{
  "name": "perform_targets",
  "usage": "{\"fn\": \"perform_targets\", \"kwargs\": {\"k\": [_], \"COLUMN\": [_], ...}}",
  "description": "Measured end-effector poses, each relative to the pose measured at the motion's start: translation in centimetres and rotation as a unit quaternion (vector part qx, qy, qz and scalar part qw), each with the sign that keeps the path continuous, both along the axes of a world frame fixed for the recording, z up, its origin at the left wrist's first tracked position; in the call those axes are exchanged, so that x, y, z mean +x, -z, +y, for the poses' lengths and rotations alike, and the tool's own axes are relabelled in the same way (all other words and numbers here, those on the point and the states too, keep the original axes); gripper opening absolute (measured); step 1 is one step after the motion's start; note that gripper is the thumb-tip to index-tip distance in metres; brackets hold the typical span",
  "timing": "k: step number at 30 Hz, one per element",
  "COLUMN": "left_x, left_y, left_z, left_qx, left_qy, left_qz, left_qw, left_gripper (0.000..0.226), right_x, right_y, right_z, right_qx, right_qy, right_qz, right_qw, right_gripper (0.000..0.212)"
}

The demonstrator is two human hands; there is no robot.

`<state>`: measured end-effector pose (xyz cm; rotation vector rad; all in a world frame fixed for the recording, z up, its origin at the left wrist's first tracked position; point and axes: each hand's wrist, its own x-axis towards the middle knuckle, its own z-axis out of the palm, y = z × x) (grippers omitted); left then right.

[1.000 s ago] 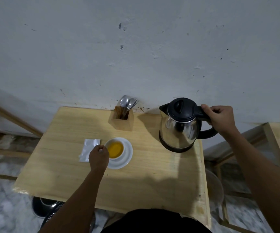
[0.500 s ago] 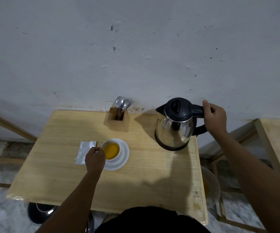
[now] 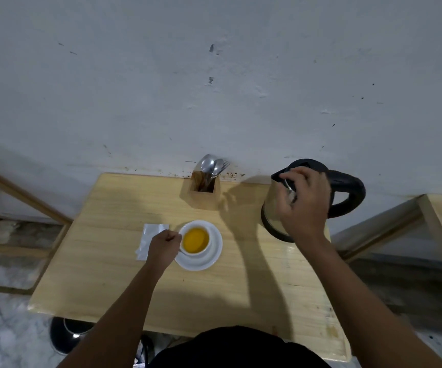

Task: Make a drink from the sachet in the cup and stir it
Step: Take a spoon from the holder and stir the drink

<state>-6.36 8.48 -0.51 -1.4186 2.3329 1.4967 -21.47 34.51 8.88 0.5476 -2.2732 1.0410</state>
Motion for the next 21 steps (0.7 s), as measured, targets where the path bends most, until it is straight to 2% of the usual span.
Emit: {"fn": "perform_targets", "kwargs": {"k": [2,4,6,9,13,17,21], "left_x": [0.1,0.2,0.2,0.1,-0.3,-0.6,-0.9], "left_y": [-0.4,-0.8,-1.0,-1.6,-1.7,-1.2,-0.9], "left_z": [-0.4,-1.0,-1.8,-2.6,-3.8,-5.2,-6.0], "left_qx": [0.024,0.044,0.061,0.071,0.082,0.109,0.113], "left_qy": [0.027,0.050,0.071,0.116,0.165,0.216,0.259], "left_qz": [0.005,0.002,-0.004,-0.012,-0.032,-0.057,-0.070], "left_qw": [0.999,0.998,0.996,0.991,0.982,0.969,0.957], "left_gripper": [0.021,0.019,0.017,0.012,0.014,0.019,0.024], "right_x": [0.7,1.1,0.7,-0.9,-2.6,-4.0,-4.7], "right_y": [0.0,0.0,0.4,2.1,4.0,5.0,5.4], "right_z": [-2.7,-5.6,-8.6,-12.6,-16.5,-18.9,-20.2], "right_qx": [0.011,0.025,0.047,0.072,0.158,0.220,0.287], "right_qy": [-0.074,-0.126,-0.142,-0.138,-0.084,-0.023,0.047], "right_qz": [-0.009,-0.121,-0.257,-0.369,-0.411,-0.405,-0.387], "right_qw": [0.997,0.984,0.955,0.916,0.894,0.887,0.875], "right_gripper": [0.014,0.016,0.015,0.017,0.024,0.028,0.047]}}
